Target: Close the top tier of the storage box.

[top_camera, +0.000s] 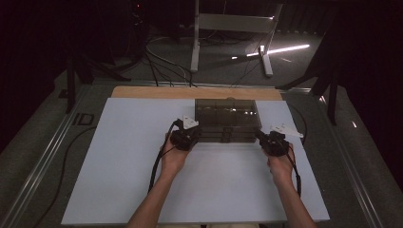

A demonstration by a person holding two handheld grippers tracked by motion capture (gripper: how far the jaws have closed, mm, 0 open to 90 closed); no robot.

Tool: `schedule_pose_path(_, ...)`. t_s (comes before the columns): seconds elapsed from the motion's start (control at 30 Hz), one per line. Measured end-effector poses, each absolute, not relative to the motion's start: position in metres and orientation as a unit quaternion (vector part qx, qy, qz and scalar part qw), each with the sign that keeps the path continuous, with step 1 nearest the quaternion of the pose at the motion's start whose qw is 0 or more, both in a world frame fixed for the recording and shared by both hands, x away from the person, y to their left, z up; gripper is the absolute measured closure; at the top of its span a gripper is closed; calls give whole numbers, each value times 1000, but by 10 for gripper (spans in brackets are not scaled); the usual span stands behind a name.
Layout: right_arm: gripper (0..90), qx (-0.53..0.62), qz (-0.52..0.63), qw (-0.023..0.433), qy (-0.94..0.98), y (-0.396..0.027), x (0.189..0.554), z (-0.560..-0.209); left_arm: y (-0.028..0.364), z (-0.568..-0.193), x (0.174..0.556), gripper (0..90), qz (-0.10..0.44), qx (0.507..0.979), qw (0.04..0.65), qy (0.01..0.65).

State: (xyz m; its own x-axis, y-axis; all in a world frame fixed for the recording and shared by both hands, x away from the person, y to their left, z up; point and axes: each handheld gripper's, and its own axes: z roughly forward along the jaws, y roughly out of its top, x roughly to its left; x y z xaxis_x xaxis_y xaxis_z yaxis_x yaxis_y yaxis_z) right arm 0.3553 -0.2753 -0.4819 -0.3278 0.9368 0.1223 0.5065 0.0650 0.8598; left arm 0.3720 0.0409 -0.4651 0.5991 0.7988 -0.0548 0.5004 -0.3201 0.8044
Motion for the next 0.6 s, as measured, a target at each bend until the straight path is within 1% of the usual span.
schedule_pose_path(0.43, 890, 523, 438, 246, 689, -275, 355, -483, 40, -465, 373, 900, 180, 789, 417, 413)
schedule_pose_path(0.6, 866, 519, 433, 245, 695, -275, 355, -484, 41, -464, 369, 850, 176, 796, 422, 397)
